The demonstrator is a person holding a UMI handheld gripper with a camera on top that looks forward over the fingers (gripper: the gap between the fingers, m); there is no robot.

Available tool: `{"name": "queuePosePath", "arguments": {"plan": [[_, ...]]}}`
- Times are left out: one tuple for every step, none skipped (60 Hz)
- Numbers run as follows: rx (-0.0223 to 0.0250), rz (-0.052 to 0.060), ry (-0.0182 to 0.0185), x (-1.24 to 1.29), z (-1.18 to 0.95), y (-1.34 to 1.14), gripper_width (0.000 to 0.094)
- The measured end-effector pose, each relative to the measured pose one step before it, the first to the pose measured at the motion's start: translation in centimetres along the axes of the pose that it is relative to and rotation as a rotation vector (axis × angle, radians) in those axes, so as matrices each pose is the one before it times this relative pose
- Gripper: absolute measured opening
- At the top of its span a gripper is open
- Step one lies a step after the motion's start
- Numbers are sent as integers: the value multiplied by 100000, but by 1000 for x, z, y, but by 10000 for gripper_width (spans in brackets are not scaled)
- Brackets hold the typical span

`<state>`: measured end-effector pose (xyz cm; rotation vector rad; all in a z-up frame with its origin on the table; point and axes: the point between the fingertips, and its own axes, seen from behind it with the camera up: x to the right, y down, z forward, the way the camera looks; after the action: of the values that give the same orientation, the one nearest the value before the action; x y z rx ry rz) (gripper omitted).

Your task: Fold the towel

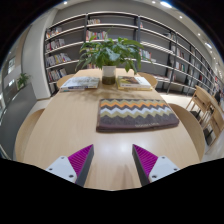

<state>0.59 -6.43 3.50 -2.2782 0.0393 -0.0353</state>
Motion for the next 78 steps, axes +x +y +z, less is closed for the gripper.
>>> {"name": "queuePosePath", "arguments": {"plan": [[261,-402,-235,-239,952,-644,770],[341,-363,-265,-280,950,-690,772],[230,-184,-333,-273,927,-645,770],[136,10,-280,-216,937,-603,768],[197,-23,-280,-208,900,-629,767],[394,-296,-449,105,659,-591,767],[108,-336,-329,-312,1041,-931,767],[266,-325,-340,-168,838,-669,768],[182,-267,-249,-142,834,-580,768],[131,-176,-117,-102,831,-570,763],[91,-183,-14,-87,794,-487,760],[321,-271,-56,-15,549,-182,756],[97,-347,-217,-158,724,-421,750],[191,-380,-368,-279,706,-426,750],[-114,-298,-535,-200,664,-344,749],[-412,-209,-531,-75,1007,-639,746],[-32,-146,-531,-182,569,-257,740],[205,-156,-497,-343,240,99,733],[-990,-105,-414,17,803,-297,719],[-663,-188,-275,-233,214,417,709],[-1112,-195,21,-201,592,256,693],[-1775,-427,317,260,452,151,679],[-1380,-751,1045,214,299,294,660],[1126,-1222,1178,127,-6,-121,647],[1808,-240,1217,217,119,-292,607],[-295,29,1297,233,2,186,572],[-206,28,1106,249,-11,136,511],[475,502,1039,282,-21,-59,460],[-184,490,750,227,-52,104,395],[-71,190,30,261,91,-4,352],[291,252,183,100,-123,45,329],[275,75,-78,62,-57,38,273],[101,79,-51,77,-40,29,251],[114,2,-48,106,16,-7,222],[-160,-314,286,175,5,14,234],[-257,-830,696,244,214,-33,131],[-311,-900,-221,158,46,4,109],[-568,-608,-965,-80,-48,26,106],[-670,49,-518,95,-19,17,85],[-513,257,-578,118,-29,-58,71],[-663,703,-1387,-52,-61,-64,60],[-322,877,-1015,-72,-90,-119,53],[-304,915,-1371,-11,-154,-82,47],[-254,640,-1164,83,-280,-172,45],[-74,287,-832,160,-334,-262,45],[387,134,-457,296,-425,-439,45],[1068,112,-331,333,-507,-647,46],[1497,16,-431,381,-580,-803,46],[1127,55,-262,180,-739,-904,45],[1628,-118,-166,503,-728,-842,45],[1321,-232,17,553,-532,-642,45],[1210,-320,187,738,-713,-771,45],[1212,-302,356,807,-685,-770,45],[1267,-130,463,935,-823,-901,45],[1116,11,578,986,-564,-704,45],[923,167,648,1005,-441,-609,45],[648,252,559,933,-326,-448,45],[121,4,589,1052,-57,-577,45],[335,-207,711,1071,-243,-316,45],[430,-335,715,1105,-183,-293,45],[806,-45,659,1075,-384,-105,45],[464,386,355,1020,-42,-172,45],[240,971,73,930,19,-45,45],[84,1253,-240,879,100,3,44],[199,1156,-472,712,124,343,45],[-167,918,-704,747,244,87,44],[-660,401,-643,944,186,-115,43],[-227,99,-358,619,323,580,44],[-815,-527,-340,928,232,91,45],[-618,-595,-345,719,317,405,49],[-765,-417,-518,630,302,481,62],[-649,38,-573,338,384,1181,87],[-1824,-147,-612,790,106,205,122],[-1805,-107,-312,608,325,606,175],[-1483,-289,319,761,254,583,243],[-866,-623,794,767,214,444,332],[-50,-651,1226,525,494,845,401],[-318,-539,1349,783,234,407,471]]}}
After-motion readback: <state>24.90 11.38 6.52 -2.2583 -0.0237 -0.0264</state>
